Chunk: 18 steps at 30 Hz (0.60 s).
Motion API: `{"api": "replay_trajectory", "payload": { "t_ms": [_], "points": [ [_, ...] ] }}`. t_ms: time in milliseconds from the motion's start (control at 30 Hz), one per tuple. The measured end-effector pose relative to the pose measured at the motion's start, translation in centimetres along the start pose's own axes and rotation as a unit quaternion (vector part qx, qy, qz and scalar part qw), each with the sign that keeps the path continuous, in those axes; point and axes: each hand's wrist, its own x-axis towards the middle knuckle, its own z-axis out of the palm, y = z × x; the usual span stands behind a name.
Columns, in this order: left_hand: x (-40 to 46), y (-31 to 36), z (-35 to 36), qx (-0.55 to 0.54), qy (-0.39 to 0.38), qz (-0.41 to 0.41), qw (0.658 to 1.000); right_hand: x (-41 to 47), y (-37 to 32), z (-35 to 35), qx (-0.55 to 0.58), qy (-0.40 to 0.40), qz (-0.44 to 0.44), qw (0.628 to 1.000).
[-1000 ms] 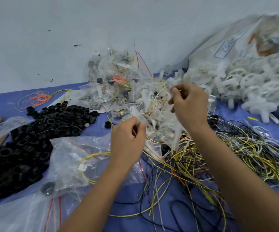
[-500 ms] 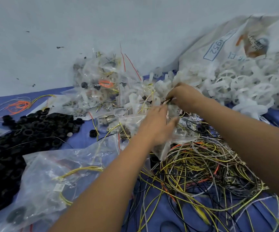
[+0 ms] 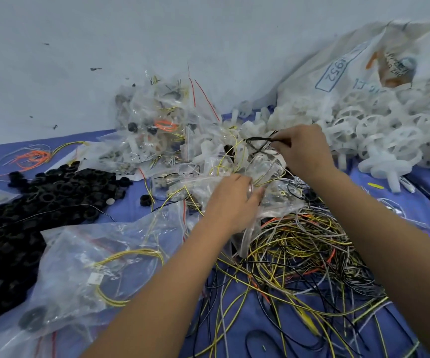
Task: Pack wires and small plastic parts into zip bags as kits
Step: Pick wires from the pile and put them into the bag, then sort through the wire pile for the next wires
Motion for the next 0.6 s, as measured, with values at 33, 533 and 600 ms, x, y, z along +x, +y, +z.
{"api": "replay_trajectory", "payload": {
  "t_ms": [33, 533, 600],
  "points": [
    [-0.5, 0.1, -0.1, -0.026, 0.029, -0.001, 0.999, -0.7, -0.5, -0.2, 0.037, 0.024, 0.018, 0.999],
    [-12.6, -4.8, -6.0, 0.054, 0.34, -0.102, 0.933, -10.6, -13.7, 0.3, 0.552, 0.091, 0.238, 0.794],
    [-13.3, -5.8, -6.2, -0.037, 0.313, -0.14, 0.938, -11.4, -15.7, 1.2, 0.57, 0.078, 0.224, 0.787]
  ]
}}
